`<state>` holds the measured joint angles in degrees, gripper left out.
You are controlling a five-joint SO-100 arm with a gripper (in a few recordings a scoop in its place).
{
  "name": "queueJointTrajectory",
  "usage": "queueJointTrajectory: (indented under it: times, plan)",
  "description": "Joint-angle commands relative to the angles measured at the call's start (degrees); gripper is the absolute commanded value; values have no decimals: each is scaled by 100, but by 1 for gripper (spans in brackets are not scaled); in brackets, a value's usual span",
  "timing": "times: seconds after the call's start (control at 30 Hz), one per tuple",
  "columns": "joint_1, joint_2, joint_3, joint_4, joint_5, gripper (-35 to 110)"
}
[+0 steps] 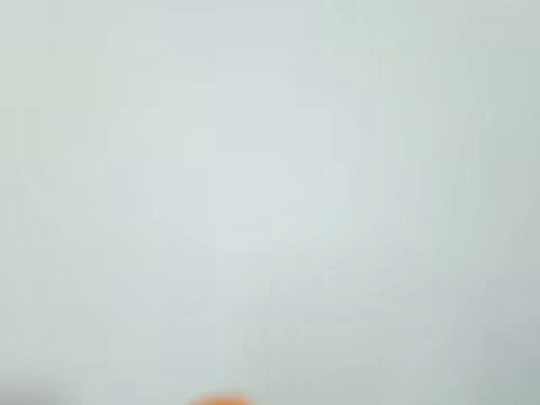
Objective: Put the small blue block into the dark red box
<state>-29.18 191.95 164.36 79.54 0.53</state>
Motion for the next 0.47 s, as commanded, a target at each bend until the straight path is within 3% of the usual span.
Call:
queueJointTrajectory:
  times: [0.0, 0.43]
  plan:
    - [-299, 44, 457, -185, -70, 0]
    - [-308, 44, 773, -220, 9, 0]
